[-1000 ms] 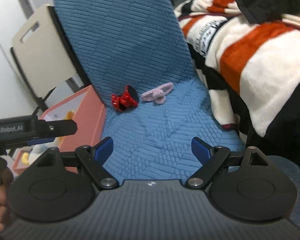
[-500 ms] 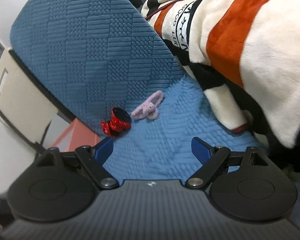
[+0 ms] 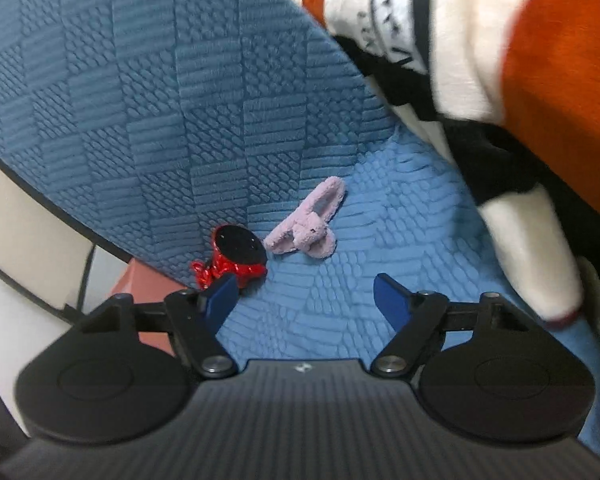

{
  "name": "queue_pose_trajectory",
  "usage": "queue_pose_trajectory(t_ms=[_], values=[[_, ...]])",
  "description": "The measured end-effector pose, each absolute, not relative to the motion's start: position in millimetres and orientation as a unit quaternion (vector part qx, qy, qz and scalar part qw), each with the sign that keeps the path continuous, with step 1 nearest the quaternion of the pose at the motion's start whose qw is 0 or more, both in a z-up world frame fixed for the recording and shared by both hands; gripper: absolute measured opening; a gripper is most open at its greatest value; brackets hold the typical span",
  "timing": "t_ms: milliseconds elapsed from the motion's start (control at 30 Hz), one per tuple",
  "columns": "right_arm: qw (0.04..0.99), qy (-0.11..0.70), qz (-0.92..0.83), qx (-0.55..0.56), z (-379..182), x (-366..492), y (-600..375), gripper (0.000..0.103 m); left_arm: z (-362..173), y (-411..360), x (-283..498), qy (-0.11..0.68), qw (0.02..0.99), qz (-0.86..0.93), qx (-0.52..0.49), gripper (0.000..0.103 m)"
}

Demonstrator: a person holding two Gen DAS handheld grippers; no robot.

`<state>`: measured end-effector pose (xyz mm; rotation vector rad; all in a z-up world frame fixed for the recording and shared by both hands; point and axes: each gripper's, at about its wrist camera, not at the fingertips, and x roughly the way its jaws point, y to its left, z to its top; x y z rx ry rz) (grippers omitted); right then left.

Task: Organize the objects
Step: 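Move the left tool to the red devil figure while the right tool approaches the pink bunny, then grasp the red devil figure with the left tool while the right tool grasps the pink bunny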

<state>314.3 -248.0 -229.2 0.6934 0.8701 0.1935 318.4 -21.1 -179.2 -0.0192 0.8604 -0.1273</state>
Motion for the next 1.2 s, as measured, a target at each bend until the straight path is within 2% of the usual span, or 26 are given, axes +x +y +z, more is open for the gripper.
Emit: queue_pose_trajectory(t_ms=[200, 333, 700, 800, 933, 1200], values=[[0.834, 0.455, 0.084, 0.299, -244.4, 356.7, -237.5, 0.061, -187.1, -19.7, 352.9, 0.426, 0.903, -0.047, -0.005, 0.079], [0.833, 0.469, 0.078, 0.283, -253.4, 378.0, -233.2, 0.056, -192.1, -17.2, 369.9, 0.427, 0.903, -0.039, 0.000, 0.079], [0.827, 0.501, 0.106, 0.233, -276.6, 422.8, -206.0, 0.053, -192.4, -10.7, 414.2, 0.421, 0.906, -0.045, 0.000, 0.073], [0.830, 0.506, 0.113, 0.205, -281.9, 430.9, -197.4, 0.050, -192.8, -9.4, 427.6, 0.423, 0.905, -0.048, -0.004, 0.069], [0.830, 0.506, 0.123, 0.200, -285.3, 437.1, -190.9, 0.040, -197.2, -7.7, 446.0, 0.430, 0.901, -0.047, -0.008, 0.066], [0.836, 0.505, 0.131, 0.169, -285.2, 436.8, -180.3, 0.038, -215.3, -5.9, 469.5, 0.448, 0.893, -0.037, 0.018, 0.058]])
